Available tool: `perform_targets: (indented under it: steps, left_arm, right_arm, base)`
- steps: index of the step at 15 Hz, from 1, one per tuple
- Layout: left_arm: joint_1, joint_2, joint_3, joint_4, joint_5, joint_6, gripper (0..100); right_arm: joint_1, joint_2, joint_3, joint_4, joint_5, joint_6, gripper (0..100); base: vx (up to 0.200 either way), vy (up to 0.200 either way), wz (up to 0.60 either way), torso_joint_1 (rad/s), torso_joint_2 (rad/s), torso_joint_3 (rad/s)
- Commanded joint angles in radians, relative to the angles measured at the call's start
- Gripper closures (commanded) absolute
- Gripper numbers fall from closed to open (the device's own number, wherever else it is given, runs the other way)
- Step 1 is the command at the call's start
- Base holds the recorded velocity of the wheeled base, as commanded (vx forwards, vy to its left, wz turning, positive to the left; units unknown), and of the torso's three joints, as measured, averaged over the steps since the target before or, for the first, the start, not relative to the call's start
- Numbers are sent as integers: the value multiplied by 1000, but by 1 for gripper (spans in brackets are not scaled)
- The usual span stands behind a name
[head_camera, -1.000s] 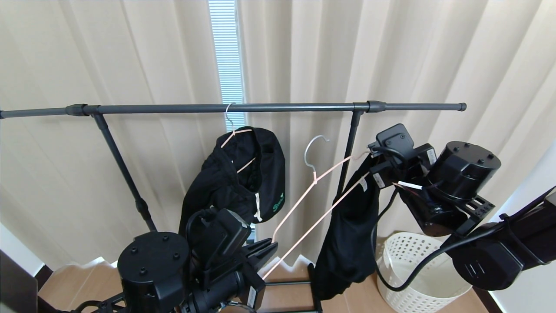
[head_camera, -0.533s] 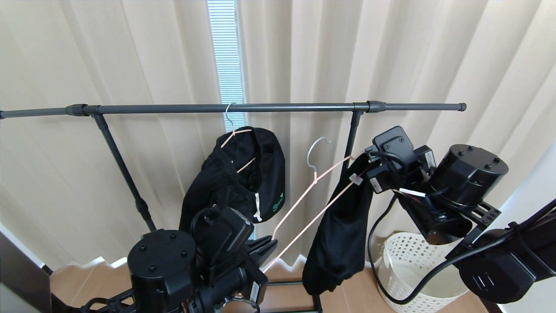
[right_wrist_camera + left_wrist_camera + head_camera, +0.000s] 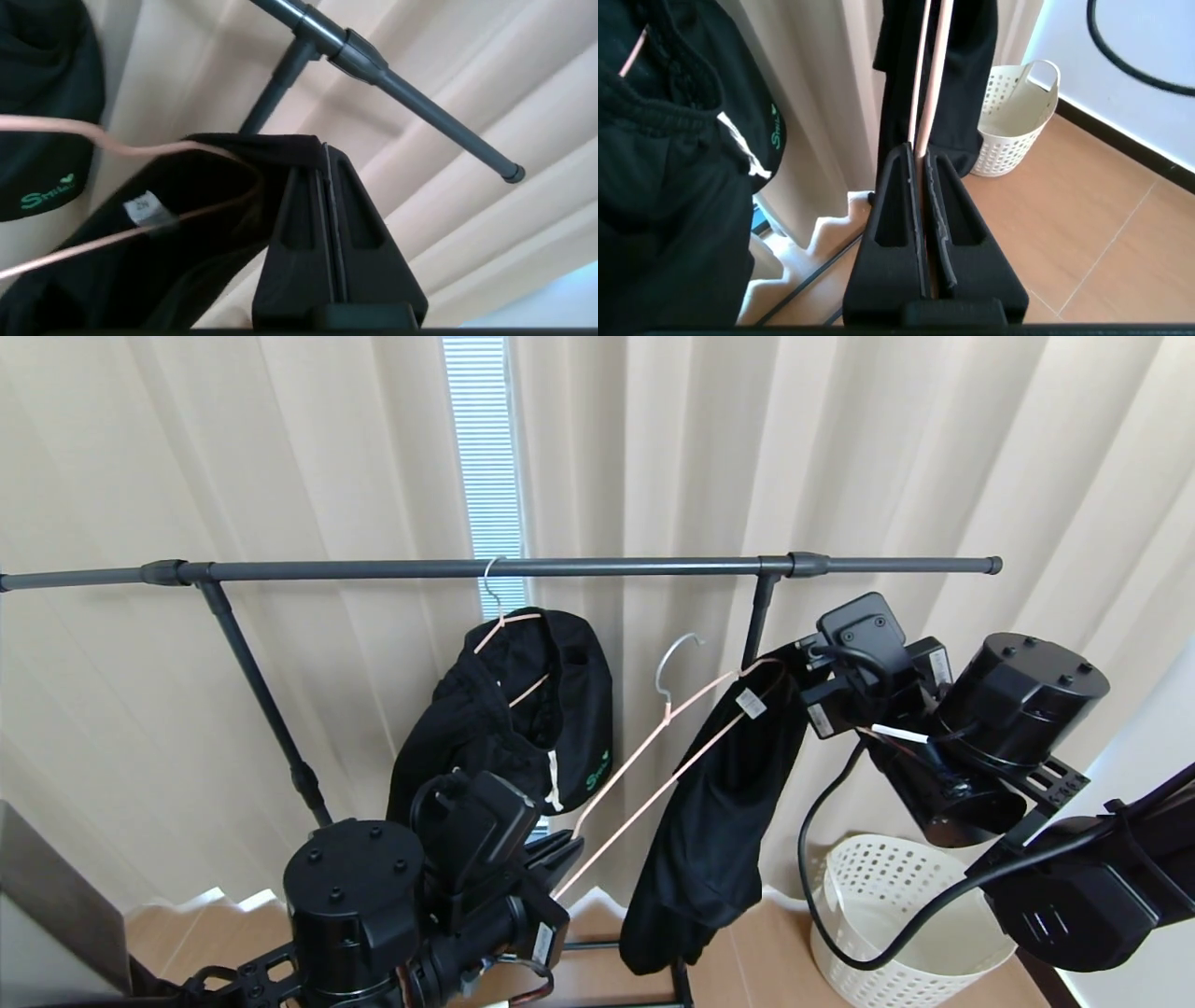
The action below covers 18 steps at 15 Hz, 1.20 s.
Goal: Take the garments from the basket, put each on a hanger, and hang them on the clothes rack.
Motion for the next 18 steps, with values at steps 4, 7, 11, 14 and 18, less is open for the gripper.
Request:
perform_targets:
  steps: [4, 7, 11, 14, 18]
  left_arm:
    - [37, 2, -1, -38, 1, 11, 100]
    - [26, 12, 2, -43, 1, 11, 100]
    - [6, 34, 5, -54, 1, 11, 100]
    - [-3, 45, 15, -98, -2, 9, 100]
    - [-5, 51, 15, -103, 1, 11, 100]
  right_arm:
    - [-1, 3, 6, -2, 0, -1, 100]
    - [62, 5, 19, -4, -5, 1, 100]
    - [154, 14, 43, -47, -8, 2, 100]
    - [175, 36, 45, -91, -15, 1, 100]
    - [200, 13, 66, -93, -22, 2, 100]
  base:
    - [0, 0, 0, 0, 0, 0]
    - [0, 0, 0, 0, 0, 0]
    - [0, 0, 0, 0, 0, 0]
    - [0, 0, 0, 0, 0, 0]
    - [0, 0, 0, 0, 0, 0]
